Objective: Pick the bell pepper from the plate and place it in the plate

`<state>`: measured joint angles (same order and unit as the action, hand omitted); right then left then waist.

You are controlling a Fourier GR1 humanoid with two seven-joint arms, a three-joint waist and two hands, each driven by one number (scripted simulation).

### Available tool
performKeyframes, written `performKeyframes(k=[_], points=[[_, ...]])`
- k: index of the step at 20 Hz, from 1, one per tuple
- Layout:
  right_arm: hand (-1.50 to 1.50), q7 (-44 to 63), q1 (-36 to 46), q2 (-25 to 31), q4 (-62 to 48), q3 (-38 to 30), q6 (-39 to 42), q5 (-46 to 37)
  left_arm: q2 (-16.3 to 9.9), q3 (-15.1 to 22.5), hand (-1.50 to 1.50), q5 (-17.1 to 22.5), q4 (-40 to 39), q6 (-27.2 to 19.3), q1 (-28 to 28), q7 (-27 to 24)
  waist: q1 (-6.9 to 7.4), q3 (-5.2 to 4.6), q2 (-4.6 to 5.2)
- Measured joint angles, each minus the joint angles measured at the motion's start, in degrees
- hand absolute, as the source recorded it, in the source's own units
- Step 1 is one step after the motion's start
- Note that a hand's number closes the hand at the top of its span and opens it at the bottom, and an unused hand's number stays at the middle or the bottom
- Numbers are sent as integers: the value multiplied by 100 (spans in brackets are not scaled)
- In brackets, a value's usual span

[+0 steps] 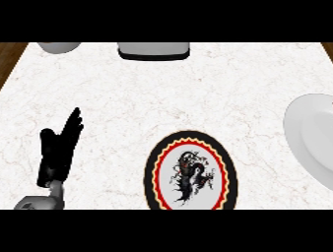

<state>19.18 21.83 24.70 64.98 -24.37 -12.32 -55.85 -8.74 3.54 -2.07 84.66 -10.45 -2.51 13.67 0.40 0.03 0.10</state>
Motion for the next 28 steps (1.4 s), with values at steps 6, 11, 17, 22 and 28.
performKeyframes(k=[6, 11, 17, 22, 28], points=[[150, -516, 21, 156, -959, -134, 462, 477, 47, 2, 0, -48, 41, 6, 125, -76, -4, 0, 1], [-150, -893, 57, 418, -1801, -220, 1032, 764, 65, -30, 0, -75, 17, 12, 19, -16, 1, 2, 6], [-150, -1926, 238, 596, -2291, -365, 1208, 1241, 88, -45, 0, -98, 68, 53, 111, -34, -4, 4, 2], [-150, -2916, 269, 442, -2003, -1095, 1216, 2306, 104, -110, 0, -92, 16, 9, 144, -54, -106, 5, -30], [-150, -3583, 17, 391, -1860, -1952, 1667, 3548, 89, -164, 0, -70, 39, 34, 123, -25, -109, 0, -28]])
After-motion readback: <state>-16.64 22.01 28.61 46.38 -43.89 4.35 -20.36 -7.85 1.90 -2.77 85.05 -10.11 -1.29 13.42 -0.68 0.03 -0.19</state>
